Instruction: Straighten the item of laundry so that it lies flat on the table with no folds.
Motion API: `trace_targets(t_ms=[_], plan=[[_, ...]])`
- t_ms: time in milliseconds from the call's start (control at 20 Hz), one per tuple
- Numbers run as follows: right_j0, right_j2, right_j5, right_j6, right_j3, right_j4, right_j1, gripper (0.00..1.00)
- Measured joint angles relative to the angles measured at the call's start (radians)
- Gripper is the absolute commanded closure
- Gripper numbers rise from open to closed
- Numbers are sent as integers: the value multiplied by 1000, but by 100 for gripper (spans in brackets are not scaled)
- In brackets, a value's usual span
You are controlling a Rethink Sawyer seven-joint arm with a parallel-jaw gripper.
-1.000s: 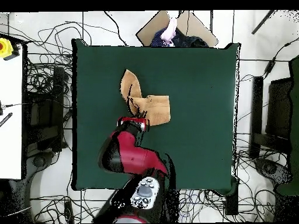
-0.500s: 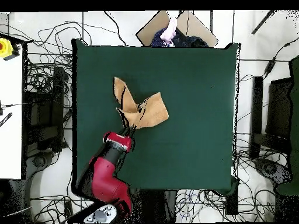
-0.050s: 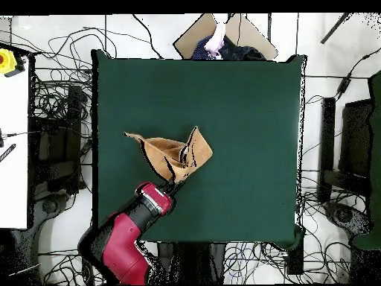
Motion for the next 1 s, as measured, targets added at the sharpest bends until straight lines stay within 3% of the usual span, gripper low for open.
trace_targets(t_ms=[250,400,1000], plan=[[36,29,-42,0,-7,255,45,100],[37,43,-73,0,-15,315,84,100],[36,48,-79,0,-21,325,182,100]])
